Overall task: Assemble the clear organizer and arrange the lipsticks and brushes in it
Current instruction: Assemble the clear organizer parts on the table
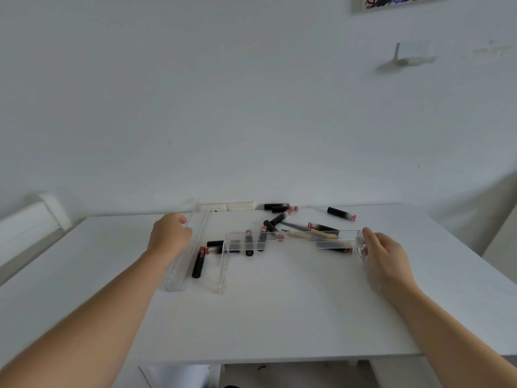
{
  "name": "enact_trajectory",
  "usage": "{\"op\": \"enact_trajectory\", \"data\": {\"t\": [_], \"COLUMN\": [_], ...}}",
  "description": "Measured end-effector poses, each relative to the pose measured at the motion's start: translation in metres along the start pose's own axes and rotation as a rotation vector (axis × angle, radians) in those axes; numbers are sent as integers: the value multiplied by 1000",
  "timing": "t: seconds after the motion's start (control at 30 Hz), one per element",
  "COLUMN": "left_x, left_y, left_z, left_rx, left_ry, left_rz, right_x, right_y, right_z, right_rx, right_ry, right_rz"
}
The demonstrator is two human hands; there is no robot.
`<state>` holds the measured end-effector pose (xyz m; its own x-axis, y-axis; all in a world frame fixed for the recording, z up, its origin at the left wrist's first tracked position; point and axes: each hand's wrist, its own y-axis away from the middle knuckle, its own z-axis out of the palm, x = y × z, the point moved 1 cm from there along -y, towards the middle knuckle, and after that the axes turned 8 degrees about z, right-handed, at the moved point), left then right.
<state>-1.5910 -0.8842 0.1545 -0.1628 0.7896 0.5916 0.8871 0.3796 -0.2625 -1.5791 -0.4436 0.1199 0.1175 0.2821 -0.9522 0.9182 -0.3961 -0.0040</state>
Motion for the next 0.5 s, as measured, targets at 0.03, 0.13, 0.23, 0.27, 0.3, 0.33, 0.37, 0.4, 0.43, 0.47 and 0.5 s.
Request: {"op": "enact_trajectory", "data": {"t": [0.03, 0.13, 0.23, 0.27, 0.3, 0.33, 0.37, 0.4, 0.43, 0.47, 0.5], "left_x": [-1, 3, 24, 35, 46, 58, 70, 82, 93, 104, 114], "left_y": [0, -3, -2, 0, 3, 7, 11, 17, 25, 33, 43], "left_z": [-2, -10, -21, -24, -25, -26, -24, -23, -21, -18, -16], "left_rx": [11, 69, 83, 66, 39, 1, -38, -77, -119, -168, -224], "left_ry": [3, 33, 244, 307, 337, 347, 349, 349, 356, 365, 367], "left_rz": [7, 65, 113, 140, 181, 232, 283, 330, 371, 410, 445], "right_x": [0, -1, -1, -1, -1, -1, -1, -1, -1, -1, -1], "right_y": [0, 0, 1, 1, 1, 1, 1, 1, 2, 1, 1], "right_z": [0, 1, 1, 1, 1, 0, 0, 0, 0, 0, 1], "right_rx": [-2, -9, -4, -1, 0, -1, -4, -7, -9, -9, -5], "right_ry": [-2, -10, 6, 8, 11, 11, 7, 0, -4, -5, -7], "right_rz": [3, -1, -9, -5, -2, 2, 7, 12, 16, 18, 22]}}
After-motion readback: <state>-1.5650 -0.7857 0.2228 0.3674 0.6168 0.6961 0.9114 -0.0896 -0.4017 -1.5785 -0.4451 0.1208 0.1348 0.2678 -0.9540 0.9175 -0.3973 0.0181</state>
